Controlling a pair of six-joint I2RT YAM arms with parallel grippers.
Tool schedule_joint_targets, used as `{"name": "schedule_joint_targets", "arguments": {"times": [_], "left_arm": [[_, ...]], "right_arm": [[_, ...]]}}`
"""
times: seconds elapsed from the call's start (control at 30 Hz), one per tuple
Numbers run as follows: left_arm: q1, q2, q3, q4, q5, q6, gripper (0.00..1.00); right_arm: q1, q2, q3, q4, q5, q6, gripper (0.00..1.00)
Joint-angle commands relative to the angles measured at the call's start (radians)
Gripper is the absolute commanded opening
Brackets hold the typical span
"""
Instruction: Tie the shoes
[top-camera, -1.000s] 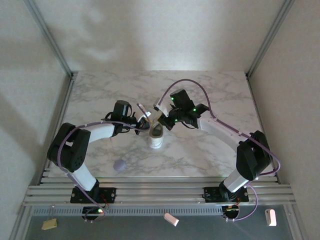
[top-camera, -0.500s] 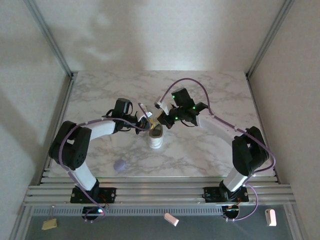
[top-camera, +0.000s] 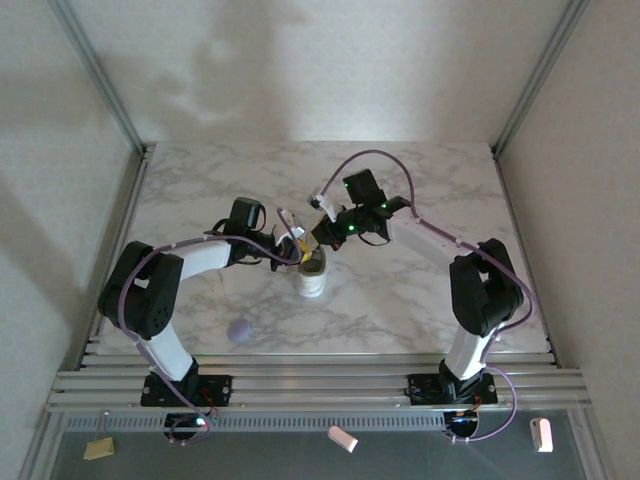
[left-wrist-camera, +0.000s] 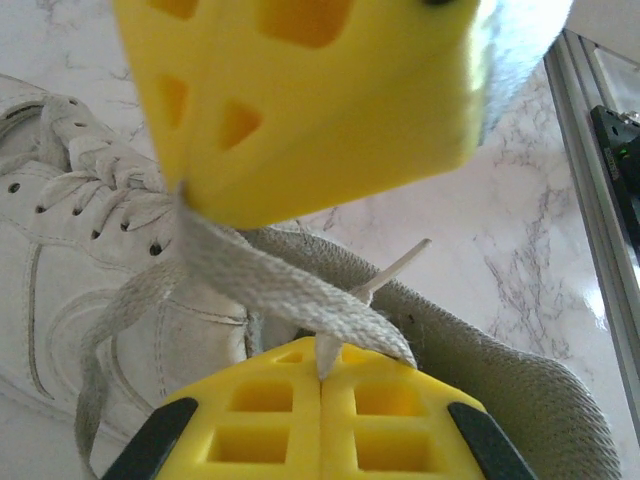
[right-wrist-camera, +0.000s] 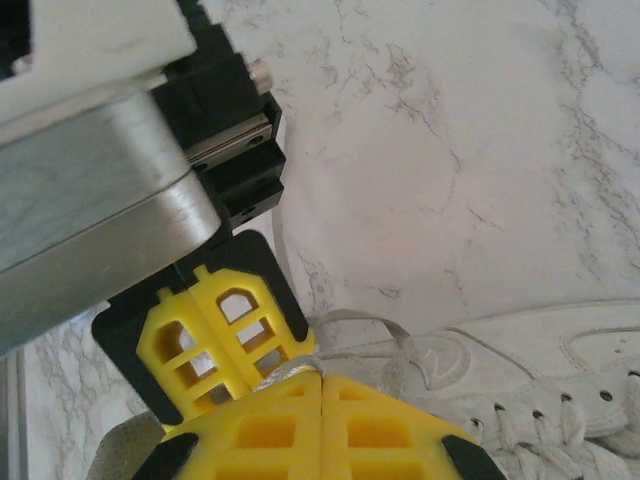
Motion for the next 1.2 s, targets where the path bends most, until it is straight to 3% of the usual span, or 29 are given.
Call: {"name": "schedule_joint_targets", "arguments": {"times": [0.0, 0.13, 0.3, 0.8, 1.17], "left_arm": [[-0.005, 0.017, 0.024, -0.009, 0.049, 0.008, 0.0], [-0.005, 0.02, 0.019, 0.016, 0.04, -0.017, 0.0], [-0.006, 0.022, 0.011, 0.048, 0.037, -0.042, 0.0], [-0.011, 0.027, 0.001, 0.063, 0.065, -0.049, 0.0], [-0.013, 0.036, 0.006, 0.061, 0.071, -0.055, 0.0]], "right_arm": [[-0.005, 0.042, 0.058, -0.052, -0.074, 0.008, 0.0], [-0.005, 0.045, 0.061, -0.057, -0.093, 0.008, 0.04], [-0.014, 0.007, 0.035, -0.017, -0.078, 0.045, 0.22], [-0.021, -0.044, 0.05, -0.015, 0.146, 0.19, 0.53], [-0.026, -0.308, -0.183, 0.108, 0.269, 0.332, 0.53]]}}
